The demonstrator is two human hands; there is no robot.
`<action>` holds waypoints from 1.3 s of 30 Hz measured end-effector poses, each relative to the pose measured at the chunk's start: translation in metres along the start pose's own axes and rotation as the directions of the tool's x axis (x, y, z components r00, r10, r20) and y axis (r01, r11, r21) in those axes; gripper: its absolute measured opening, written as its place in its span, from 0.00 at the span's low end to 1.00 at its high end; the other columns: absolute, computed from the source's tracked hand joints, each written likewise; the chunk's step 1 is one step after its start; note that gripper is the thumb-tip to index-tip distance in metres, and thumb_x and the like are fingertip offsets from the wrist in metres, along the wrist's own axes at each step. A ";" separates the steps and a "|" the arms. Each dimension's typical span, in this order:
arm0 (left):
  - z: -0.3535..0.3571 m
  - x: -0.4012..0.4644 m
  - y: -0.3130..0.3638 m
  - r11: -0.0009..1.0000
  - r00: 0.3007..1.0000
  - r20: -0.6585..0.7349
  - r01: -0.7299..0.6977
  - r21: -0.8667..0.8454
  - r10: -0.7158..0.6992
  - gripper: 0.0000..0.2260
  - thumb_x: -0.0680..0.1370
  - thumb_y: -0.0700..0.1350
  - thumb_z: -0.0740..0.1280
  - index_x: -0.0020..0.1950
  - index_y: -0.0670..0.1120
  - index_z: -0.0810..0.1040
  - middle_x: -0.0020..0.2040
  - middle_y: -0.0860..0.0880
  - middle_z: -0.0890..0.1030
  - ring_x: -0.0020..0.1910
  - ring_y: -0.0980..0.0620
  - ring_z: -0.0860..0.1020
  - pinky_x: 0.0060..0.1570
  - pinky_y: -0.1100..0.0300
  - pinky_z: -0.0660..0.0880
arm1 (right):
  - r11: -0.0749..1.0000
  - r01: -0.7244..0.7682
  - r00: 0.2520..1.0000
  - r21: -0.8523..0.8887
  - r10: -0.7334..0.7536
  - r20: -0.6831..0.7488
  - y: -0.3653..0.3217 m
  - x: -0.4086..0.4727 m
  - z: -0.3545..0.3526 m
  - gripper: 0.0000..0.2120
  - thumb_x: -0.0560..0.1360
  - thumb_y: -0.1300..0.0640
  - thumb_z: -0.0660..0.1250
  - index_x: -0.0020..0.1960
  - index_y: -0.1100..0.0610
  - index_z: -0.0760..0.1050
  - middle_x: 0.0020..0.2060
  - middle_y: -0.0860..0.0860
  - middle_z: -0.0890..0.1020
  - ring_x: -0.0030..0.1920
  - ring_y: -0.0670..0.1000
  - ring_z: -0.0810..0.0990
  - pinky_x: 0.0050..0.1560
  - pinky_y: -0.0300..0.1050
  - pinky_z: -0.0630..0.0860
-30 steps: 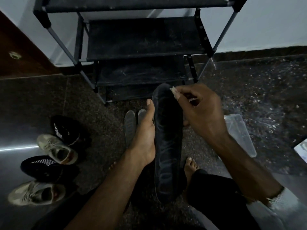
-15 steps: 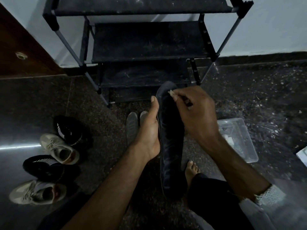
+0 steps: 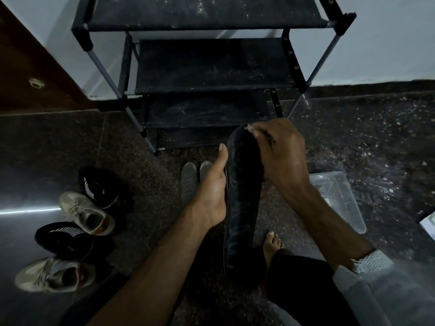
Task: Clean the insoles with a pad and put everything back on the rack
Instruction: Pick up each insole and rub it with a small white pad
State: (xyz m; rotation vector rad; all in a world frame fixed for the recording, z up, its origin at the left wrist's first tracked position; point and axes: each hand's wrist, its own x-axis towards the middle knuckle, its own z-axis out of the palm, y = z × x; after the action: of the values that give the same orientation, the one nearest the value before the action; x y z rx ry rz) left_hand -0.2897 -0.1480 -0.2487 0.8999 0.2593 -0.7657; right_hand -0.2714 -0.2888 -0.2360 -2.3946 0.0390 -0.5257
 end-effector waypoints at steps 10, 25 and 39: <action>-0.001 0.000 0.001 0.997 1.000 0.014 0.017 0.071 -0.018 0.24 0.81 0.61 0.49 0.58 0.51 0.80 0.56 0.49 0.84 0.56 0.50 0.81 0.63 0.50 0.72 | 0.999 0.011 0.999 -0.034 -0.009 0.049 -0.002 0.005 0.000 0.09 0.78 0.61 0.65 0.53 0.59 0.83 0.49 0.53 0.83 0.49 0.44 0.77 0.52 0.22 0.65; -0.009 0.006 0.005 1.000 1.000 -0.013 -0.014 -0.019 0.014 0.30 0.78 0.65 0.53 0.70 0.46 0.73 0.65 0.43 0.78 0.65 0.45 0.76 0.66 0.48 0.70 | 0.988 0.136 0.988 -0.078 -0.130 0.079 -0.008 -0.013 0.004 0.11 0.77 0.59 0.63 0.52 0.57 0.83 0.47 0.53 0.84 0.47 0.55 0.81 0.50 0.49 0.77; -0.006 0.004 0.012 0.995 0.999 -0.009 -0.051 -0.085 0.051 0.29 0.80 0.63 0.52 0.66 0.42 0.75 0.61 0.41 0.80 0.62 0.45 0.78 0.62 0.53 0.74 | 0.987 0.150 0.983 -0.052 -0.144 0.112 -0.026 -0.031 0.018 0.09 0.76 0.60 0.66 0.53 0.54 0.83 0.47 0.50 0.84 0.46 0.54 0.80 0.47 0.53 0.75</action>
State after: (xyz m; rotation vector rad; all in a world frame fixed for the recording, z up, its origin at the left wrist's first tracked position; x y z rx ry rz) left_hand -0.2784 -0.1404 -0.2474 0.8250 0.2717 -0.6994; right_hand -0.2962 -0.2524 -0.2430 -2.4943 -0.1735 -0.4678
